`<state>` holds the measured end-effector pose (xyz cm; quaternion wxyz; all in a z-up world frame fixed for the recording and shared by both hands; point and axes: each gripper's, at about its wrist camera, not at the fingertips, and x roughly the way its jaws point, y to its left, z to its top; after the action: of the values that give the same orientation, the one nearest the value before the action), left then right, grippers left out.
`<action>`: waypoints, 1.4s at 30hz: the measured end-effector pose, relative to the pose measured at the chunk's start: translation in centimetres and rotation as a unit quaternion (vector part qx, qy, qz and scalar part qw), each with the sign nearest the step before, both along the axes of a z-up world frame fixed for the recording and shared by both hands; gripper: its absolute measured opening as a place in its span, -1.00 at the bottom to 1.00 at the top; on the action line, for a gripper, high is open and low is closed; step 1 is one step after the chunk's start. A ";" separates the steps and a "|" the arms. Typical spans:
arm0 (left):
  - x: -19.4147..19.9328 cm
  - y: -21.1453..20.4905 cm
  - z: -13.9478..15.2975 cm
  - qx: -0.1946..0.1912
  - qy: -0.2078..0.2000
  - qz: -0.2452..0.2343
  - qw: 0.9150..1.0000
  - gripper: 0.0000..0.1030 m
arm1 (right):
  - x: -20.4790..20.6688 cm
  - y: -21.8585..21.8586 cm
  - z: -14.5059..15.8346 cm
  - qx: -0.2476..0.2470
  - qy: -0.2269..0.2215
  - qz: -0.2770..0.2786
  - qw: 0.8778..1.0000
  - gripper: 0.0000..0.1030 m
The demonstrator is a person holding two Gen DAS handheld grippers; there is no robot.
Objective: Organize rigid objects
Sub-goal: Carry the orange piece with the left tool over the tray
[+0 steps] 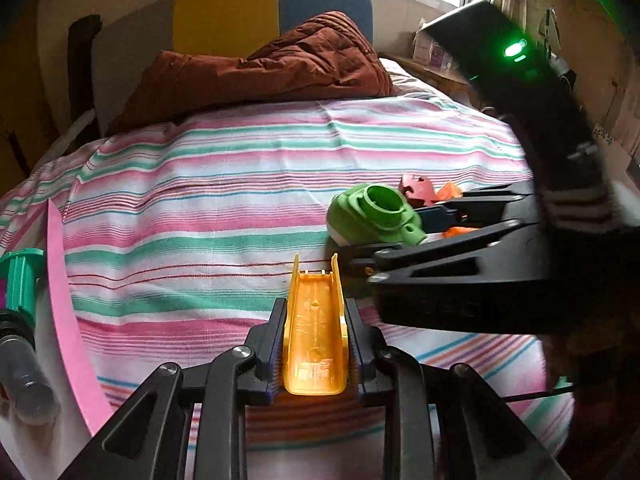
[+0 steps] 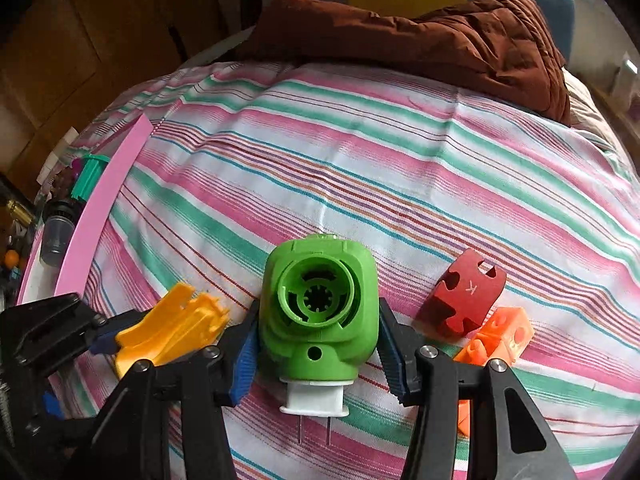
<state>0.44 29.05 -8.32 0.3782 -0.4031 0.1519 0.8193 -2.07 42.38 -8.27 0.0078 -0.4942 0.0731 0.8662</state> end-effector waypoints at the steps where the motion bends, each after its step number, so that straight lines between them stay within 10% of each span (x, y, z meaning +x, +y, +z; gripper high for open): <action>1: 0.3 -0.1 0.5 0.000 0.006 -0.002 1.000 -0.50 | 0.4 0.2 0.2 0.002 0.001 -0.001 1.000 0.04; 31: 1.3 -7.5 6.5 0.034 0.023 0.048 0.998 -0.50 | 0.5 -0.5 0.4 0.034 0.005 -0.015 0.999 0.02; 42: -0.9 -15.7 7.7 0.052 0.011 0.137 0.989 -0.50 | 0.7 -1.0 0.4 0.058 0.013 -0.004 0.998 0.03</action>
<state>-0.43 13.37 -0.60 0.2812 -0.3907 0.0565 0.8747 -1.41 41.39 -7.90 0.0386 -0.4815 0.0248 0.8752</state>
